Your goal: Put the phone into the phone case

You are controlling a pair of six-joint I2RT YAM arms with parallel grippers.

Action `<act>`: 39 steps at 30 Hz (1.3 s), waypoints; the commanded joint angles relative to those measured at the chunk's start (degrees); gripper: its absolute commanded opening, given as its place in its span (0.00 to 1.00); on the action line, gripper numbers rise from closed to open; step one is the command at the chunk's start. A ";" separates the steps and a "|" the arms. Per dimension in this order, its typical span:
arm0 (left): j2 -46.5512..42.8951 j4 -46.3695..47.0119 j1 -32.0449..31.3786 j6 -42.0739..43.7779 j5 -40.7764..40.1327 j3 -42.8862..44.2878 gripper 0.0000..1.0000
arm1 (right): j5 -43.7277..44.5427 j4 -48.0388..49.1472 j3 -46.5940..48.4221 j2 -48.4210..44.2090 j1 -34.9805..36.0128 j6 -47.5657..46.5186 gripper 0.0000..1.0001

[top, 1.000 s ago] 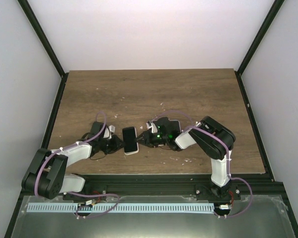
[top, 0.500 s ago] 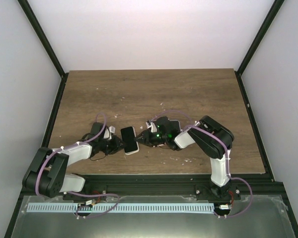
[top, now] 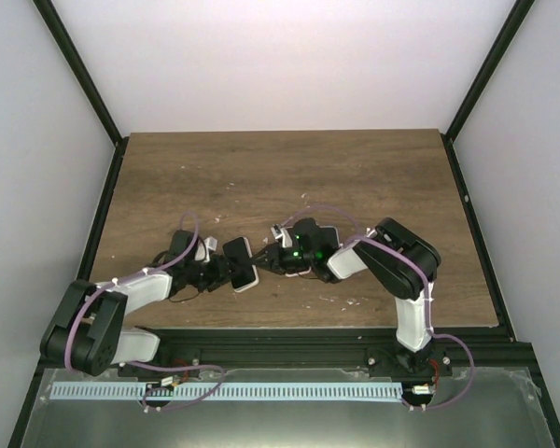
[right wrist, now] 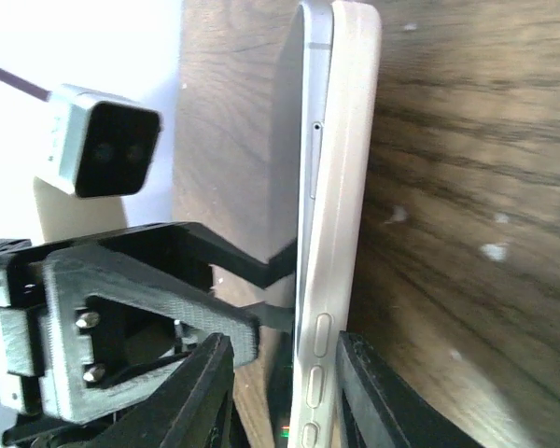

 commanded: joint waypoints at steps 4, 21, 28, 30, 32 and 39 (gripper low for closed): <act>-0.72 0.02 -1.04 -0.93 3.28 -1.46 0.50 | -6.38 5.19 2.99 -1.42 3.61 -0.18 0.32; 1.09 1.59 -0.94 0.92 4.53 -2.03 0.30 | -11.32 -10.52 9.96 2.35 3.93 -9.60 0.26; -0.74 -1.41 -0.94 1.69 3.00 -1.17 0.31 | -8.04 -14.21 7.85 -1.06 3.77 -12.79 0.15; -2.47 -2.71 -0.94 1.69 2.69 -0.82 0.37 | -7.51 -12.36 6.59 -2.92 3.56 -12.15 0.10; -4.97 -4.69 -0.95 1.77 2.63 -0.03 0.43 | -7.14 -12.36 6.04 -5.26 3.41 -12.68 0.05; -21.00 -10.02 -0.83 -1.43 4.04 3.33 0.66 | -7.03 -6.69 1.47 -15.17 1.05 -7.85 0.02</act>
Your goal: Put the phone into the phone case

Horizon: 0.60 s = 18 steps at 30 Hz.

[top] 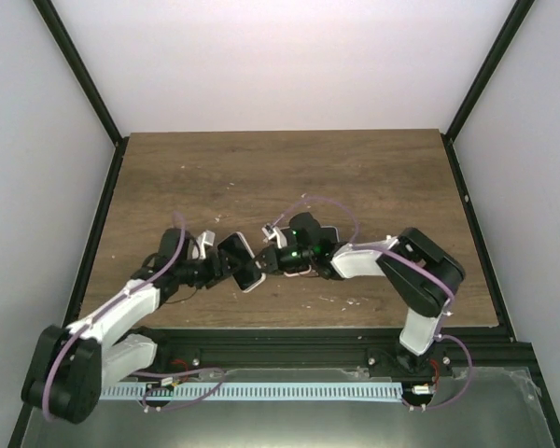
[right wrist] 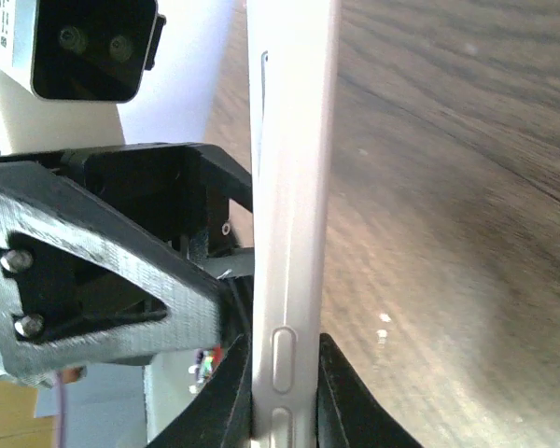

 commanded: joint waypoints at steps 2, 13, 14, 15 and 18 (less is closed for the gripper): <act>-12.27 -3.07 -0.05 -2.64 2.35 4.42 0.73 | -3.03 11.70 -2.69 -9.21 -1.56 5.51 0.02; -24.98 7.57 -0.05 -12.82 10.05 5.88 0.78 | -2.63 22.32 -3.65 -20.66 -1.55 16.05 0.02; -25.51 9.71 -0.05 -14.35 10.67 5.28 0.78 | -2.76 22.98 -3.58 -21.15 -1.39 16.77 0.02; -25.70 12.12 -0.05 -15.77 11.32 4.66 0.77 | -2.76 23.90 -3.59 -21.50 -1.34 17.54 0.02; -25.65 17.18 -0.05 -18.85 12.75 3.22 0.73 | -2.79 26.97 -4.12 -22.28 -1.09 19.49 0.02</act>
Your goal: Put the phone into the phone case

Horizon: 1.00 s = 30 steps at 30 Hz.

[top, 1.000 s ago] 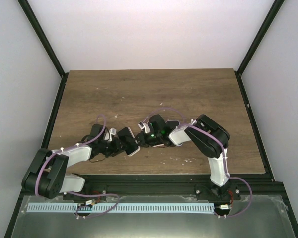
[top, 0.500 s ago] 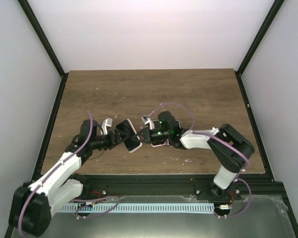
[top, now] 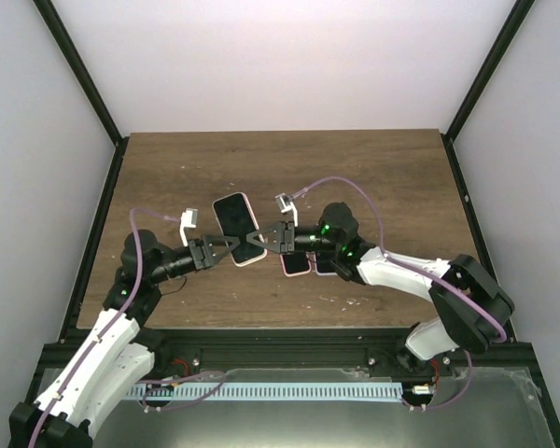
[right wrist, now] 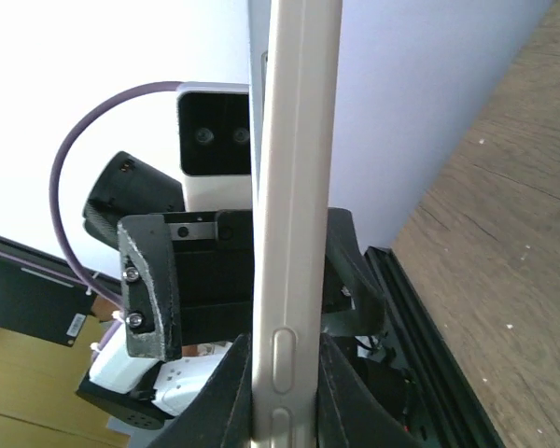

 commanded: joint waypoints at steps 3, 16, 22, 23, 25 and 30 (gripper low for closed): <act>-1.03 12.85 -0.05 -8.54 3.98 -2.99 0.66 | -0.87 9.25 -0.03 -2.81 0.57 4.39 0.02; -1.32 15.93 -0.05 -11.36 3.80 -3.53 0.06 | -0.99 10.56 -1.45 -3.90 0.75 5.55 0.08; -0.55 7.18 -0.05 -4.62 4.03 -0.03 0.00 | 0.11 4.65 -1.34 -5.98 0.75 2.28 0.23; -0.50 6.75 -0.05 -4.27 4.19 0.23 0.00 | 0.00 4.10 -1.24 -6.19 0.75 1.88 0.21; -0.72 6.28 -0.05 -3.93 4.40 0.64 0.04 | -0.47 3.90 -1.24 -6.37 0.75 1.06 0.13; -2.71 5.15 -0.05 -5.06 2.57 2.15 0.46 | -2.94 3.28 -1.82 -7.39 0.83 -2.03 0.01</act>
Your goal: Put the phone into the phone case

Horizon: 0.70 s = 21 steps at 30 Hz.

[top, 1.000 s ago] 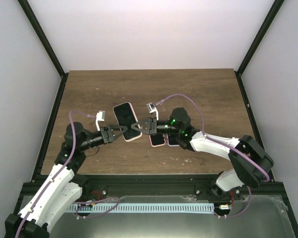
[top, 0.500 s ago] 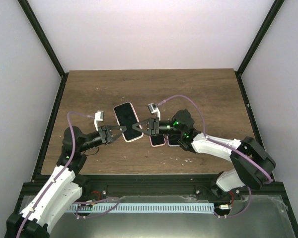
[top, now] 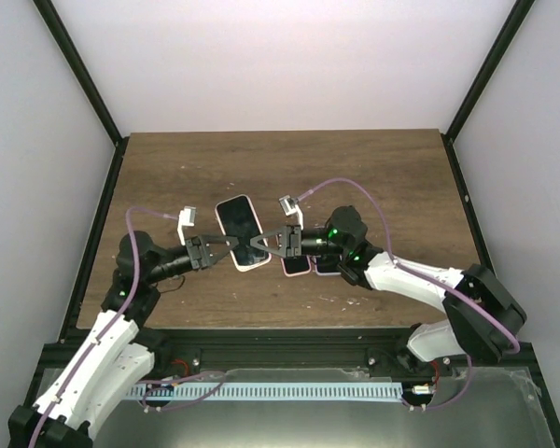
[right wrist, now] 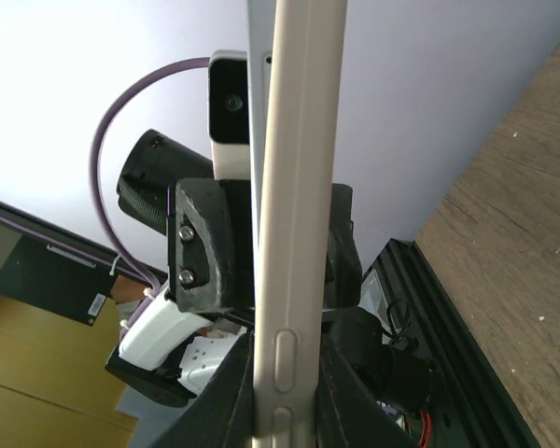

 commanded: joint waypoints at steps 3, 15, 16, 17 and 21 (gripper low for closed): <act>-2.97 -0.63 0.11 -0.58 -2.63 3.29 0.49 | -3.56 0.82 -0.06 -3.35 0.57 -5.88 0.01; -4.06 1.87 0.11 -1.87 -10.05 3.25 0.21 | -6.49 0.03 -2.08 -5.04 2.19 -8.08 0.02; -3.79 1.98 0.11 -1.61 -10.00 3.36 0.13 | -6.50 0.04 -2.29 -5.05 2.24 -8.19 0.02; -3.57 2.18 0.11 -1.30 -9.86 3.31 0.03 | -6.50 -0.02 -2.47 -5.13 2.32 -8.30 0.03; -3.46 1.57 0.11 1.09 -8.48 3.13 0.00 | -6.08 -2.00 -2.48 -5.69 2.39 -9.40 0.09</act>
